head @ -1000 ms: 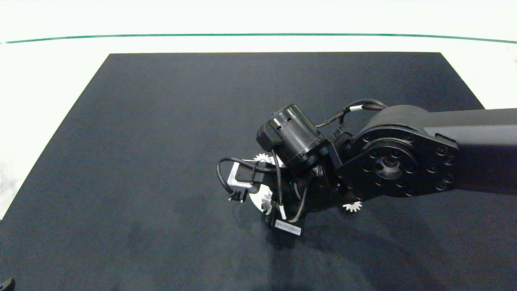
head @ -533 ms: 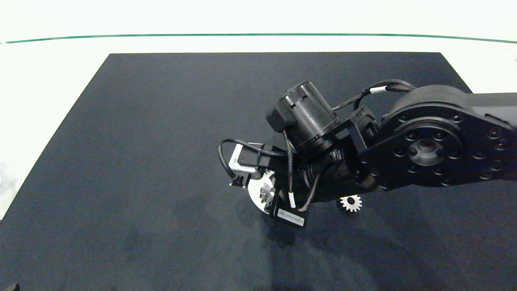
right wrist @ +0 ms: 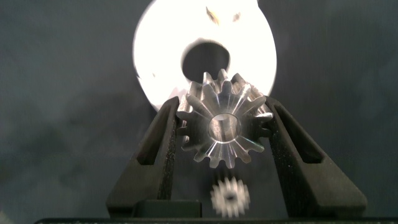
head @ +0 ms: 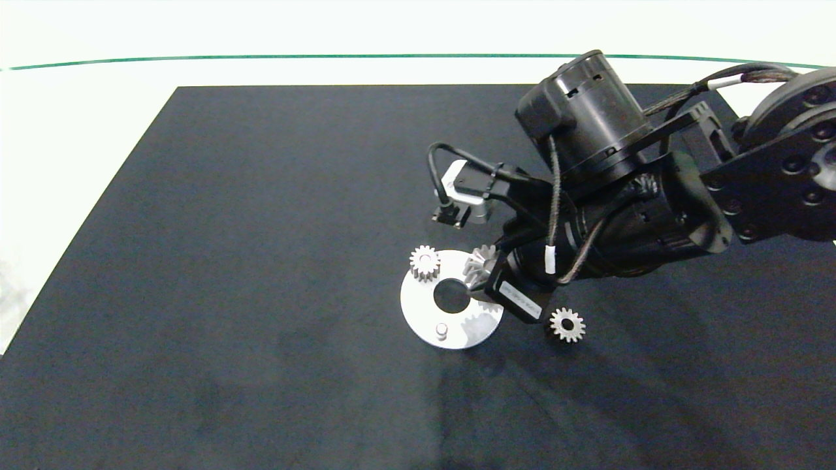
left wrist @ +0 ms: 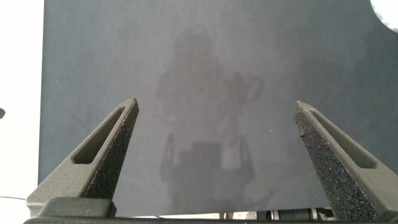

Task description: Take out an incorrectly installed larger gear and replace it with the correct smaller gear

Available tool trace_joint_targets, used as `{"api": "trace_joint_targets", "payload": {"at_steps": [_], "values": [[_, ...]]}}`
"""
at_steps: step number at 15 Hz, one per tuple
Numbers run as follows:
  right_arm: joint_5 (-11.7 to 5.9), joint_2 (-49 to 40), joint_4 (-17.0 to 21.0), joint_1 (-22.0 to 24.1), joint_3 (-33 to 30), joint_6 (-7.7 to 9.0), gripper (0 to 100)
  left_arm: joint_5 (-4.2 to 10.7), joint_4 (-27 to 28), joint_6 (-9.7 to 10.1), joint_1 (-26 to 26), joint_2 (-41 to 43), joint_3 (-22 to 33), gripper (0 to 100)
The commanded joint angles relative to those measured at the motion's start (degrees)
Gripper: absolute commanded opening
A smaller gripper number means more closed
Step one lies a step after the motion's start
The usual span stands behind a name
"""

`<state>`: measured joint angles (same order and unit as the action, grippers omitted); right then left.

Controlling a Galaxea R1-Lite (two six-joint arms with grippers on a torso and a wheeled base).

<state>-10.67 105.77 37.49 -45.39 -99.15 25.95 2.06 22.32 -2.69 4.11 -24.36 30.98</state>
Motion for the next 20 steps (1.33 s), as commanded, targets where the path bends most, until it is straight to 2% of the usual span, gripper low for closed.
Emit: {"api": "trace_joint_targets", "payload": {"at_steps": [1, 10, 12, 14, 17, 20], "values": [[-0.14, -3.46, 1.45, 5.22, 1.41, -2.31, 31, -0.04, 0.09, -0.03, 0.02, 0.80, -0.57, 100], [0.65, -2.32, 1.10, 20.69, 3.52, -3.01, 31, -0.04, 0.09, -0.73, 0.02, 1.33, -0.57, 100], [0.91, -1.44, 0.66, 22.62, 3.43, -3.89, 31, -0.04, 0.09, -0.82, 0.02, 1.42, -0.57, 100], [0.74, 0.41, -2.33, 24.47, 3.52, -6.71, 31, -0.04, 0.18, -0.82, 0.02, 1.59, -0.74, 100], [0.65, 1.55, -4.44, 24.47, 3.17, -9.61, 31, -0.04, 0.18, -0.91, 0.02, 1.59, -1.01, 100], [0.65, 2.43, -8.22, 24.20, 3.35, -10.66, 31, -0.04, 0.18, -1.09, 0.02, 2.30, -1.45, 100]]}}
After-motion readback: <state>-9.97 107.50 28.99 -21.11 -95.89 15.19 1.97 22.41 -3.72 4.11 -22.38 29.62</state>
